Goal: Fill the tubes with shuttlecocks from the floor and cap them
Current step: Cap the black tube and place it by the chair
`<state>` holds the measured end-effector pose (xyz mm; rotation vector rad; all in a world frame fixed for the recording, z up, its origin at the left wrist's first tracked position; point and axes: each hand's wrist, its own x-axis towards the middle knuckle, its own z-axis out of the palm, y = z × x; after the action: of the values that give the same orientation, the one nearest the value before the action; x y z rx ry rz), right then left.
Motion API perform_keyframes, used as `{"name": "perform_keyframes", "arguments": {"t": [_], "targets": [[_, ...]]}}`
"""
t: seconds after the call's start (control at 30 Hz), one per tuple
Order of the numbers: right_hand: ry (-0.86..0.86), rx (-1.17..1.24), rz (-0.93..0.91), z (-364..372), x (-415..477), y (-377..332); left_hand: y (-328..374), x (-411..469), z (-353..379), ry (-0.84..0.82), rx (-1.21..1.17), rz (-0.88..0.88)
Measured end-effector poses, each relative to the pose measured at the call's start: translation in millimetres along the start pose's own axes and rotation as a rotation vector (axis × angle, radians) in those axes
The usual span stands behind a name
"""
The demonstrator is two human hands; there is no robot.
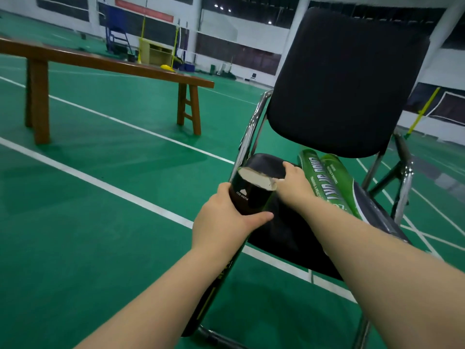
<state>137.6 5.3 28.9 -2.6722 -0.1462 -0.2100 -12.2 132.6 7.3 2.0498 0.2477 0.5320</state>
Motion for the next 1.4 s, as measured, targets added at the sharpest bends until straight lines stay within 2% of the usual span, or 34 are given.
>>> {"name": "perform_keyframes", "arguments": {"t": [0.2,0.43,0.53,0.7,0.9,1.0,1.2,1.4], "targets": [[-0.082,-0.234,0.045,16.5,5.7,8.2,-1.6,7.7,7.7,-0.003,-0.008,-0.002],[-0.060,-0.279,0.081,28.5,9.9,11.8,-4.1,5.9,13.0,0.007,-0.008,0.011],[-0.002,-0.250,0.083,28.6,4.6,11.5,-3.2,4.9,13.4,0.009,-0.008,0.016],[0.221,-0.036,-0.044,11.0,-13.0,-8.7,-3.1,1.1,6.8,0.007,0.006,0.002],[0.380,0.594,-0.190,-39.7,-61.8,-47.1,9.0,-19.9,-2.0,-0.016,0.018,0.010],[0.494,0.763,-0.253,-56.4,-105.7,-53.3,15.6,-35.7,-6.1,-0.039,0.007,0.019],[0.499,0.702,-0.383,-51.6,-182.9,-36.6,26.4,-66.7,-15.9,-0.120,-0.061,0.059],[0.350,0.606,-0.342,-55.2,-220.9,-15.5,31.5,-95.0,-24.4,-0.199,-0.034,0.090]]}}
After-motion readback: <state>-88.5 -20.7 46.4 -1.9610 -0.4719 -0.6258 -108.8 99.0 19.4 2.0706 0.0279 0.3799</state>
